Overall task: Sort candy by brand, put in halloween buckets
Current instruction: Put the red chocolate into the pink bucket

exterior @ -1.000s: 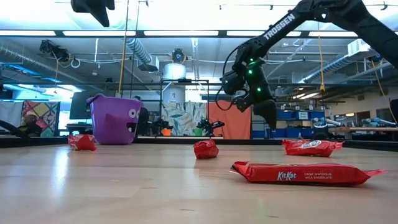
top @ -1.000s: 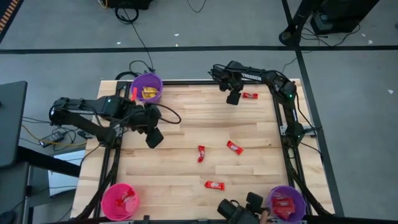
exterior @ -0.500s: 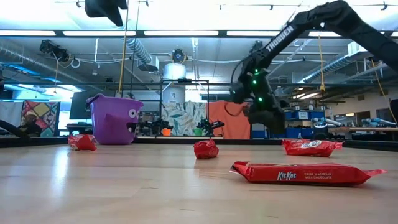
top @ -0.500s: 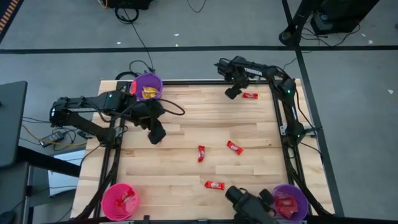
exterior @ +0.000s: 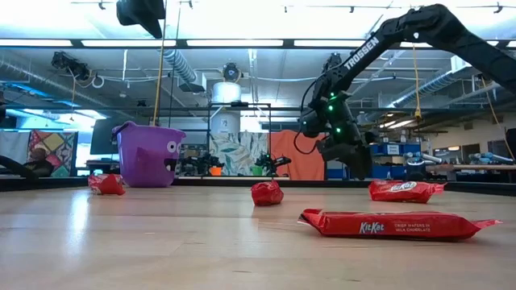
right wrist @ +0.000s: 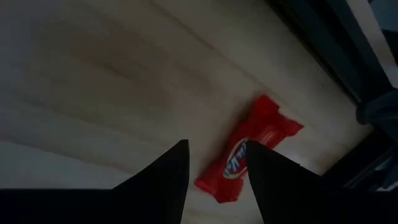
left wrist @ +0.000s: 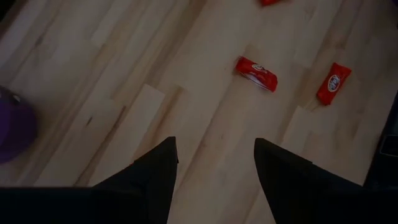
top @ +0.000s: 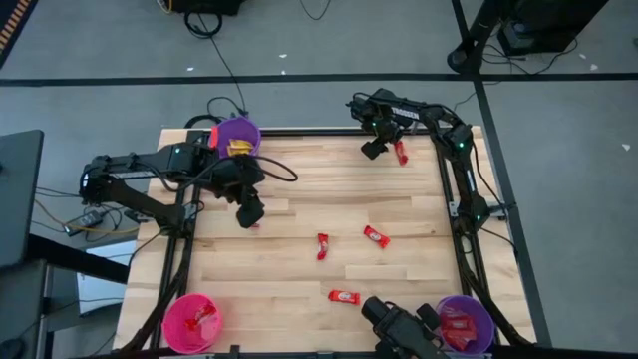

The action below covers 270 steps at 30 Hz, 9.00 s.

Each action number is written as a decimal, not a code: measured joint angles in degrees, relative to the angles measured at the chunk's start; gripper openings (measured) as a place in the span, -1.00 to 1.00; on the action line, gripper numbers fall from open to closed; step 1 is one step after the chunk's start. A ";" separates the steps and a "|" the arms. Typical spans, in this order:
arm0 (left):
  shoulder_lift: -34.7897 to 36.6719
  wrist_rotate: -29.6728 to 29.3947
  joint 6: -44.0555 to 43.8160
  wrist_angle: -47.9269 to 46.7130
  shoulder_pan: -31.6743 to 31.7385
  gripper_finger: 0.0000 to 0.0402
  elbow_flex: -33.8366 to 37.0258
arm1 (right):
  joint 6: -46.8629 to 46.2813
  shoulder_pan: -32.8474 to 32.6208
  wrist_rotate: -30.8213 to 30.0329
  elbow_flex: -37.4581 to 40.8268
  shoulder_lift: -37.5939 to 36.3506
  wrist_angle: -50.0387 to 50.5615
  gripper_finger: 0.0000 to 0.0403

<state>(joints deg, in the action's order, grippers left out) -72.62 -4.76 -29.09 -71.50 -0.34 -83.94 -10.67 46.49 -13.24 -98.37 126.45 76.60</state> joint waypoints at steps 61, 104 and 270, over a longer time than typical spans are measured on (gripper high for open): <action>-0.02 -2.08 22.79 1.40 8.31 0.07 0.00 | -26.95 0.44 24.21 -6.55 -3.12 -8.82 -0.26; -0.26 -2.86 -5.97 8.69 9.29 0.07 0.02 | 22.62 19.38 16.86 -3.37 -3.05 11.27 -0.40; -0.24 -5.92 -11.73 8.84 10.86 -0.02 0.01 | 30.09 15.09 7.35 27.99 -16.87 -20.05 0.10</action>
<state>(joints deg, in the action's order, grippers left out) -72.86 -10.68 -40.82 -62.65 10.52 -83.93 19.42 61.58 -5.89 -70.38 109.58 56.55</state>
